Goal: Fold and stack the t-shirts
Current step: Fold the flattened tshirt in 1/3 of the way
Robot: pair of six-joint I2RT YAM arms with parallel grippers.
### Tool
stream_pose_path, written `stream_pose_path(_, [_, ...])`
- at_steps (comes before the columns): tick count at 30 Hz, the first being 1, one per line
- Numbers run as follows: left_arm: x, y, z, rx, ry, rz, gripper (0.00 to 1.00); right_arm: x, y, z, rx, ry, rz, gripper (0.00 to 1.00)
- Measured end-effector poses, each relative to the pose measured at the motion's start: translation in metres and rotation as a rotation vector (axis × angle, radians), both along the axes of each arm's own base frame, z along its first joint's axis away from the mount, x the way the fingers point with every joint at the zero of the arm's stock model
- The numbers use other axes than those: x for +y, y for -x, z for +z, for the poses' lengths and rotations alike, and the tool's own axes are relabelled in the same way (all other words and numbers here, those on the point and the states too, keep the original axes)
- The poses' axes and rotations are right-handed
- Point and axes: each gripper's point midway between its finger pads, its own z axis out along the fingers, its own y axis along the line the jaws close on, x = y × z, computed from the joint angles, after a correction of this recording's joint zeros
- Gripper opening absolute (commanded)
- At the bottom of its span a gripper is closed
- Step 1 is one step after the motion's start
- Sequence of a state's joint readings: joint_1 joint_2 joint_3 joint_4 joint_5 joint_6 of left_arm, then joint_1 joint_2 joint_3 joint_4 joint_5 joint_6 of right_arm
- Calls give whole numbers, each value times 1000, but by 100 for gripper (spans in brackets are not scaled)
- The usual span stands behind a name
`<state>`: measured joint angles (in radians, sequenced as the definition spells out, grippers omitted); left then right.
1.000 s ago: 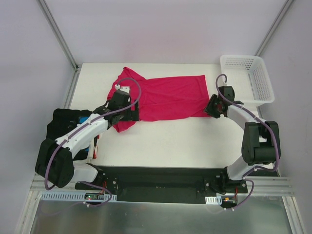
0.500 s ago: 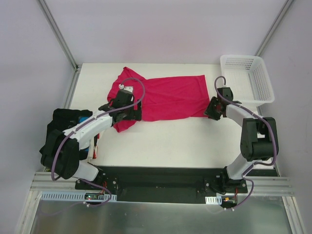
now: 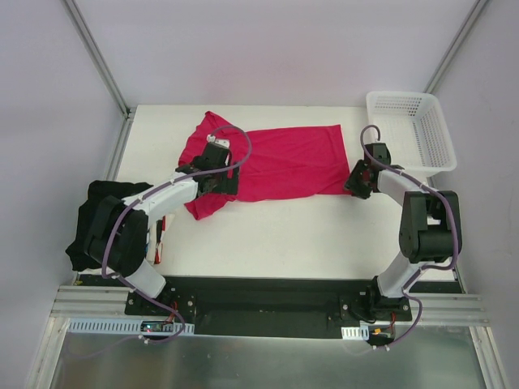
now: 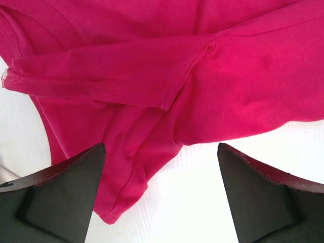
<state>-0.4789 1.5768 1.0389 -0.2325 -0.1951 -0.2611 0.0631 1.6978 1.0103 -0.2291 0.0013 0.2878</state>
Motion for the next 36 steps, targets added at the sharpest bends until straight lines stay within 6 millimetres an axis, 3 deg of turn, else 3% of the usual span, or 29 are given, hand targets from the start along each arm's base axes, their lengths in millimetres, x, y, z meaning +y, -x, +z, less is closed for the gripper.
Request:
stream_pose_path(7, [-1,14,-14,61,-56,-53,89,-7,0,-11,34,11,-20,40])
stream_pose_path(17, [2,45,-26,168,-118,-102,86,-9,-8,-11,31,13,-33,37])
stream_pose_path(20, [4,48,-27,181,-125,-102,86,-8,-11,-12,28,12,-35,32])
stream_pose_path(26, [7,53,-27,199,-136,-102,85,-10,-12,-14,31,21,-42,2])
stream_pose_path(33, [8,54,-19,185,-129,-102,85,-14,-12,-14,25,33,-54,1])
stream_pose_path(36, [7,55,-19,186,-133,-109,85,-23,-1,-14,23,53,-74,1])
